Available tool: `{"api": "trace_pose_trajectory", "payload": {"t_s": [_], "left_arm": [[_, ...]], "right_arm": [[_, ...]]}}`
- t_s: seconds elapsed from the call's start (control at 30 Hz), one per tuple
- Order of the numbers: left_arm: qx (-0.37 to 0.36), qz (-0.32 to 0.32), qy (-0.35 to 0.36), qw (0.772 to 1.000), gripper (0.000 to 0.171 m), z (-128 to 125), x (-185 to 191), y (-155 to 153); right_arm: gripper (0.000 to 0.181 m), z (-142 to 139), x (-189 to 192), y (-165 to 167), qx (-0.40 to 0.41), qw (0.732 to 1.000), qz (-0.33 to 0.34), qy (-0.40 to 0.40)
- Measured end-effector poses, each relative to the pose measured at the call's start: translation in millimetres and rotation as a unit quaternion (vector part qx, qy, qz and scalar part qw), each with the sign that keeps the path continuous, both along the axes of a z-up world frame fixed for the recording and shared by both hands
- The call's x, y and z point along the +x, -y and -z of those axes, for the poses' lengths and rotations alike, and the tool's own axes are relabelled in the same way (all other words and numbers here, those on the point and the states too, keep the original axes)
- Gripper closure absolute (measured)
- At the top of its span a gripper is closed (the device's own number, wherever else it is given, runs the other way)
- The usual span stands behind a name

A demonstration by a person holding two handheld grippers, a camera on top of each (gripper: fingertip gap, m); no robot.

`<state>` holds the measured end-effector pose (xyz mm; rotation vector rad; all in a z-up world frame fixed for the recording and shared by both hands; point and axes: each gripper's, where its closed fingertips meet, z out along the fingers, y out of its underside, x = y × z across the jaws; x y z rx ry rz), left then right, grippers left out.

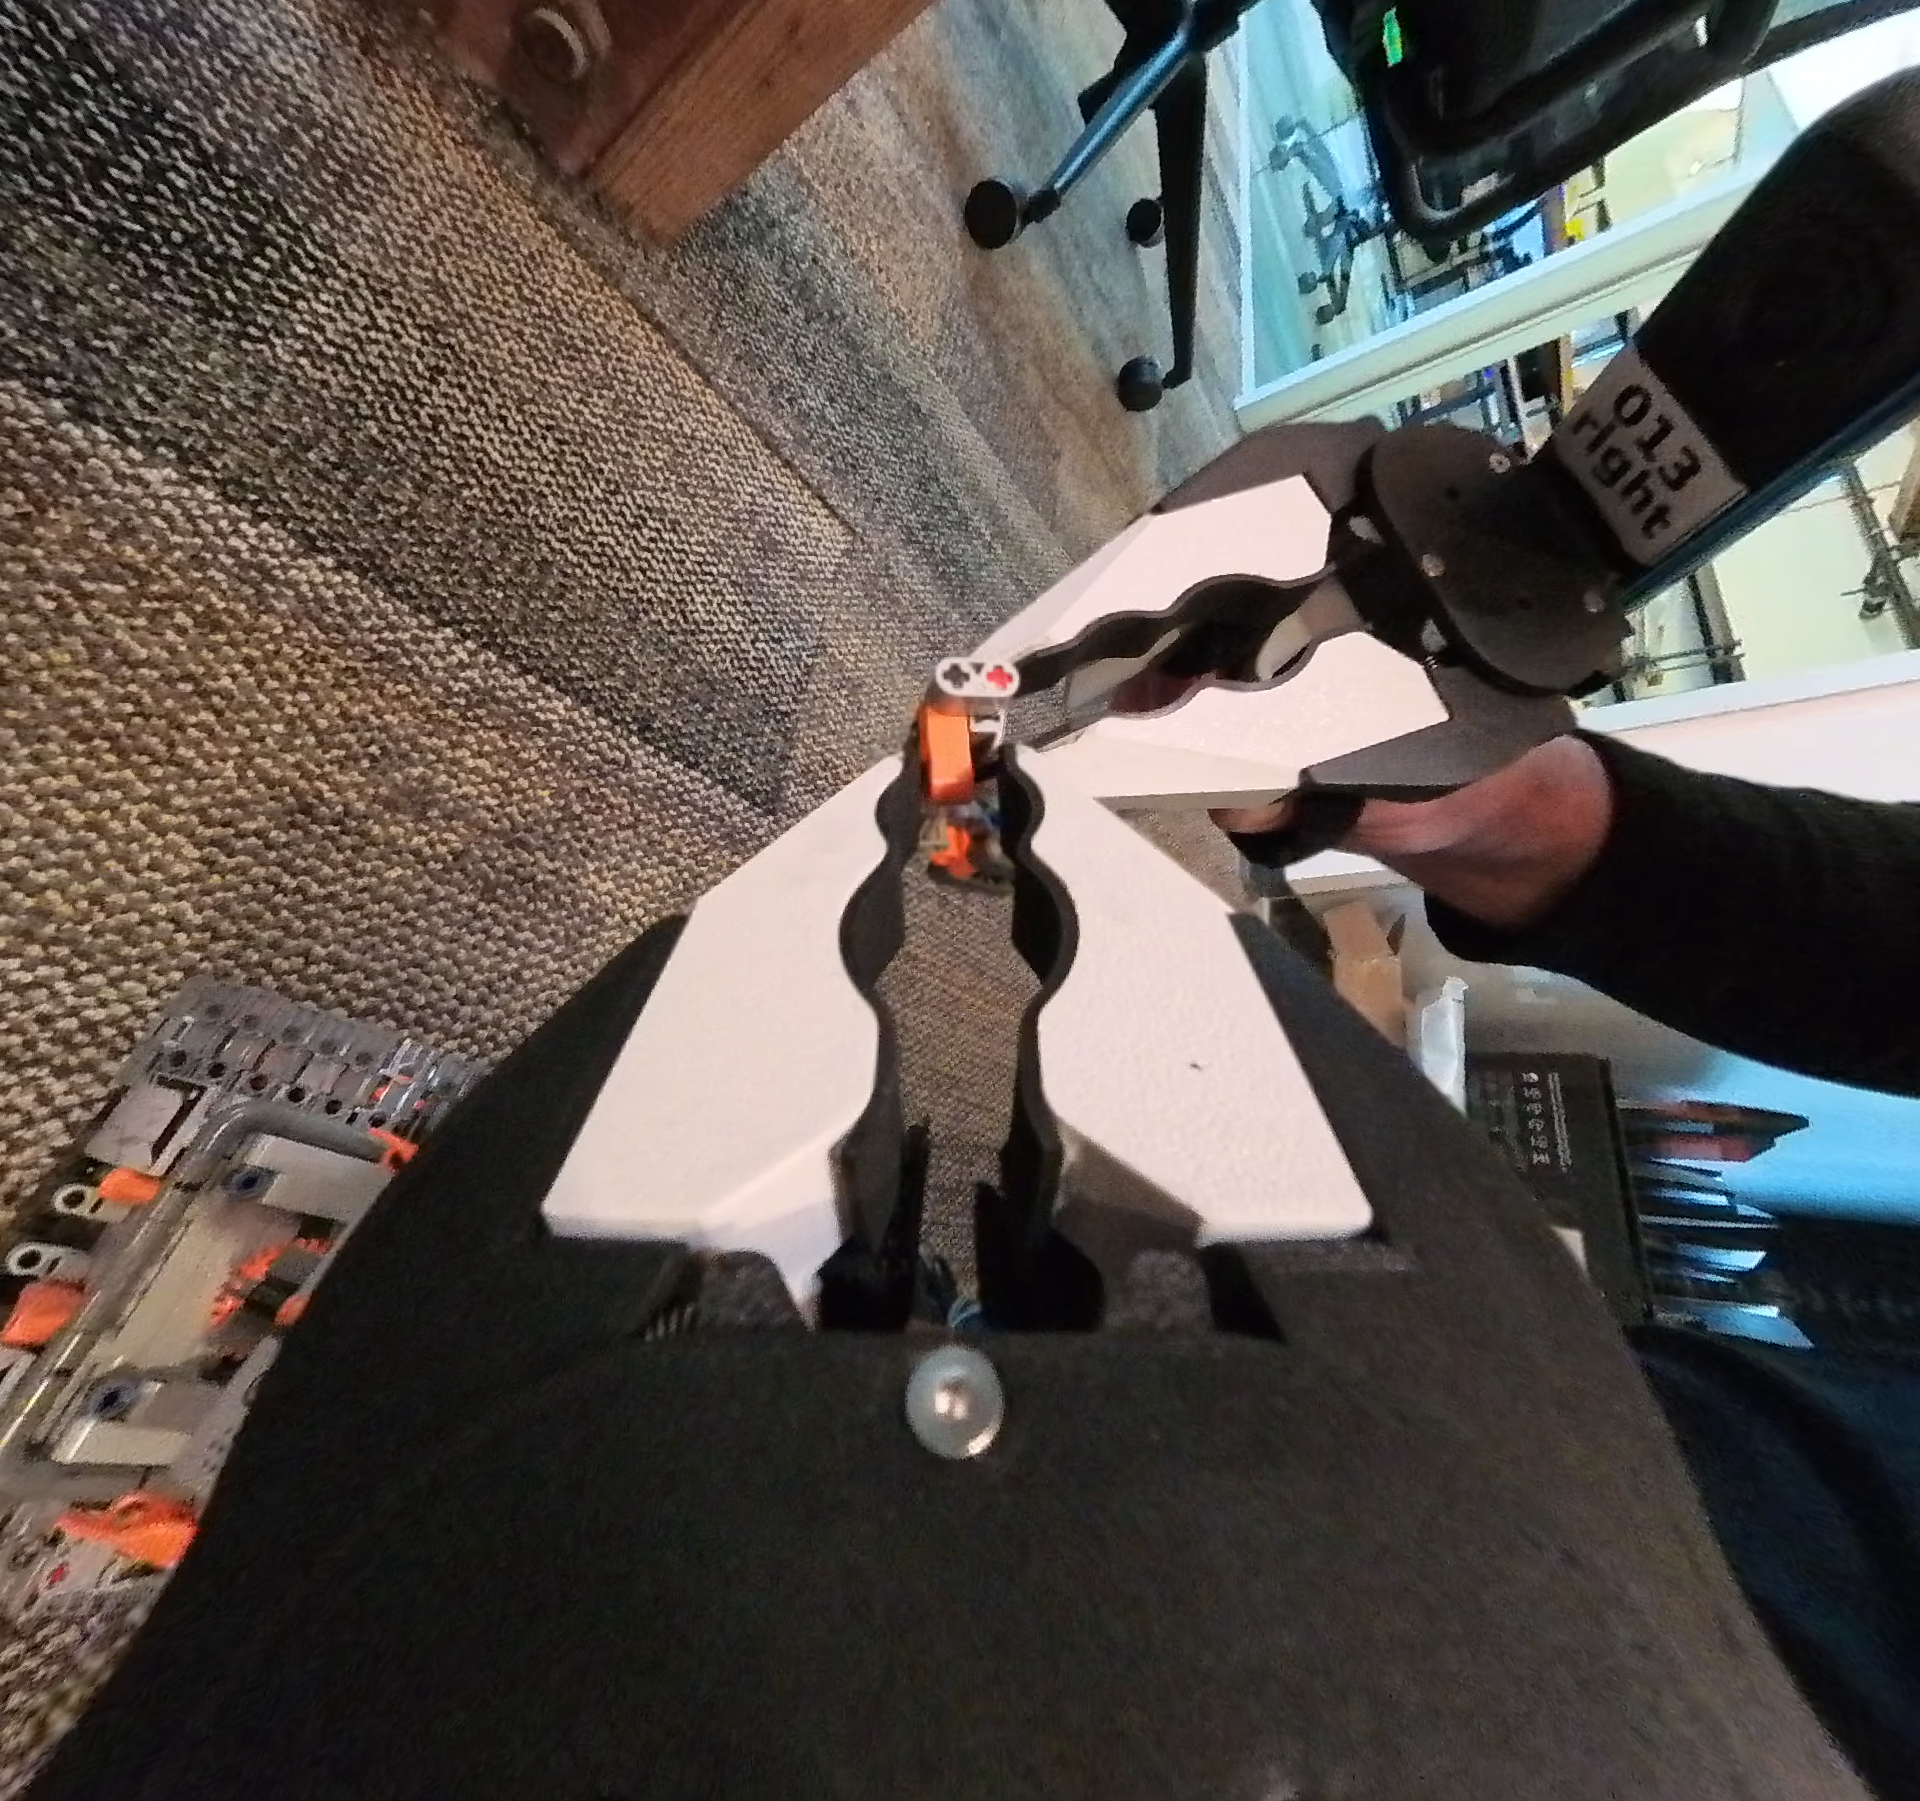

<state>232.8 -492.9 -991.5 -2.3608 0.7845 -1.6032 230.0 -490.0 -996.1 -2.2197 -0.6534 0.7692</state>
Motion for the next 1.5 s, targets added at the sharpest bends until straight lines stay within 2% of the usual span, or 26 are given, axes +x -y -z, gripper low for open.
{"api": "trace_pose_trajectory", "payload": {"t_s": [0.1, 0.17, 0.27, 0.43, 0.57, 0.73, 0.9, 1.13, 1.2, 1.33, 1.43, 1.5], "left_arm": [[0.008, 0.001, 0.01, 1.0, 0.161, -7.0, -0.1, 1.5], [-0.013, -0.006, 0.033, 0.999, 0.162, -14.5, -1.1, 1.2], [-0.046, -0.013, 0.076, 0.996, 0.165, -27.3, -4.2, -0.6], [-0.079, 0.007, 0.111, 0.991, 0.166, -43.9, -5.9, -6.8], [-0.062, 0.062, 0.144, 0.986, 0.165, -64.4, 1.3, -1.9], [-0.053, 0.08, 0.223, 0.97, 0.165, -103.0, 5.6, -3.6], [-0.035, 0.086, 0.239, 0.967, 0.166, -119.7, 7.5, 2.1], [-0.037, 0.097, 0.205, 0.973, 0.162, -116.4, 2.1, 15.5], [-0.022, 0.099, 0.161, 0.982, 0.153, -105.9, -6.5, 20.9], [-0.006, 0.062, 0.085, 0.994, 0.134, -93.0, -27.8, 31.8], [0.012, 0.026, 0.021, 0.999, 0.126, -72.9, -50.1, 40.4], [0.024, 0.01, -0.01, 1.0, 0.129, -60.3, -62.2, 43.8]], "right_arm": [[0.17, -7.1, -0.4, 1.3, -0.007, 1.0, 0.007, -0.019], [0.168, -15.3, -1.4, 0.9, -0.007, 0.999, 0.012, -0.033], [0.151, -38.7, -2.9, 4.2, -0.018, 0.996, 0.007, -0.09], [0.154, -69.5, 16.4, 5.1, -0.059, 0.981, 0.01, -0.184], [0.146, -68.9, 25.3, 2.6, -0.036, 0.991, -0.032, -0.126], [0.139, -105.5, 12.5, 10.8, -0.024, 0.986, -0.063, -0.15], [0.163, -109.5, 8.0, 13.1, -0.036, 0.993, -0.06, -0.099], [0.168, -104.4, 6.7, 23.6, -0.028, 0.995, -0.068, -0.073], [0.168, -97.8, 5.2, 33.7, -0.028, 0.994, -0.091, -0.048], [0.168, -78.0, -5.1, 54.9, -0.051, 0.992, -0.116, -0.027], [0.168, -62.3, -12.1, 64.0, -0.075, 0.991, -0.103, -0.043], [0.168, -46.1, -11.7, 65.0, -0.086, 0.992, -0.081, -0.041]]}}
